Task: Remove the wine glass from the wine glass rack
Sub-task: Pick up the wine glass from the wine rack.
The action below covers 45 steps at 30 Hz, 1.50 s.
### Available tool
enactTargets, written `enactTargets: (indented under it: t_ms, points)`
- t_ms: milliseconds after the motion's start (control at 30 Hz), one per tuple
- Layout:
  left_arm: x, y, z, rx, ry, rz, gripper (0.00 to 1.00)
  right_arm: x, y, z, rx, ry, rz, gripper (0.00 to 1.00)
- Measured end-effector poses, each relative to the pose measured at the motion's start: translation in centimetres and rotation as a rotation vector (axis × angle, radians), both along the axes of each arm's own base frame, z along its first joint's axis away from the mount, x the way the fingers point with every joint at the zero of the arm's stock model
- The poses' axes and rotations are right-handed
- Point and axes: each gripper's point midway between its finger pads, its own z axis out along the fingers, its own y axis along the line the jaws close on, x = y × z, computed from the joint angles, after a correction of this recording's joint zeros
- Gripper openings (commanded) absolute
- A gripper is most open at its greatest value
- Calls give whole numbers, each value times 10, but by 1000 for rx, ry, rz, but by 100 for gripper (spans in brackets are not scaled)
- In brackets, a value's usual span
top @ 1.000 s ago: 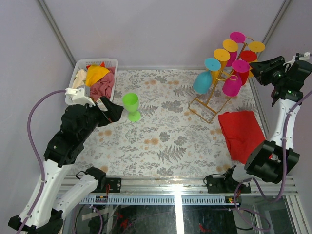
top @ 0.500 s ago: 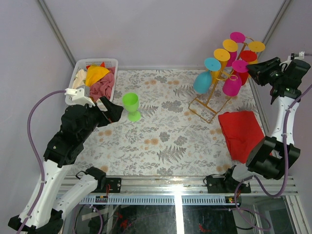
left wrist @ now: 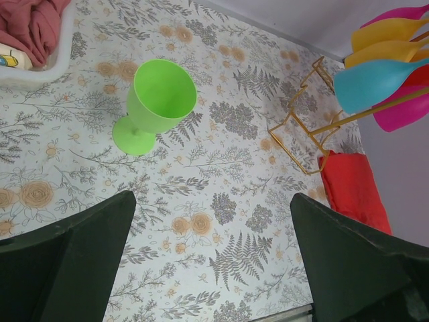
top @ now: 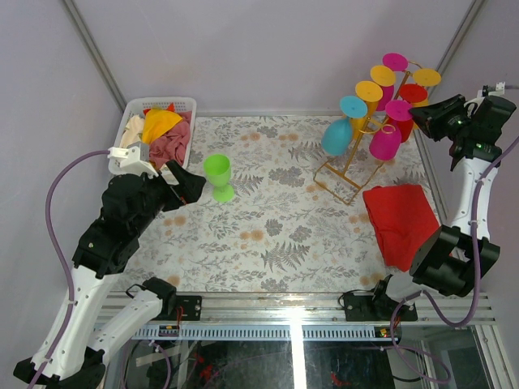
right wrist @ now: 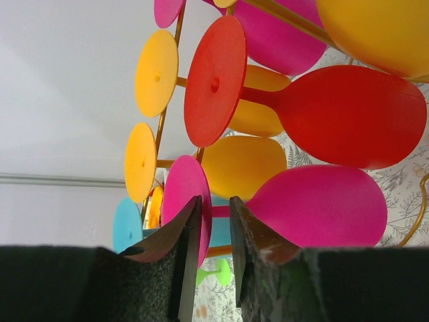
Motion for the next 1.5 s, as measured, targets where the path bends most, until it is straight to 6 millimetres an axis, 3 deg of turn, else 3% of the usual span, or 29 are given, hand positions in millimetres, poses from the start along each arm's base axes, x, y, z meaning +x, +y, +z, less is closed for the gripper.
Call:
enactTargets:
  t_ms: [467,633,967,1500]
  points:
    - [-1,-2,0,-10,5,-9,100,-1,0,3,-9,0,-3,9]
    - [-1,-2,0,-10,5,-9,100,-3,1,15,-13,-23,-5,2]
    - [-1,-3,0,-11,5,-12,100,-9,4,27,-15,-47,-9,0]
    - [-2,-2,-1,-8,10,-11,100,-11,0,28,-23,-31,-41,0]
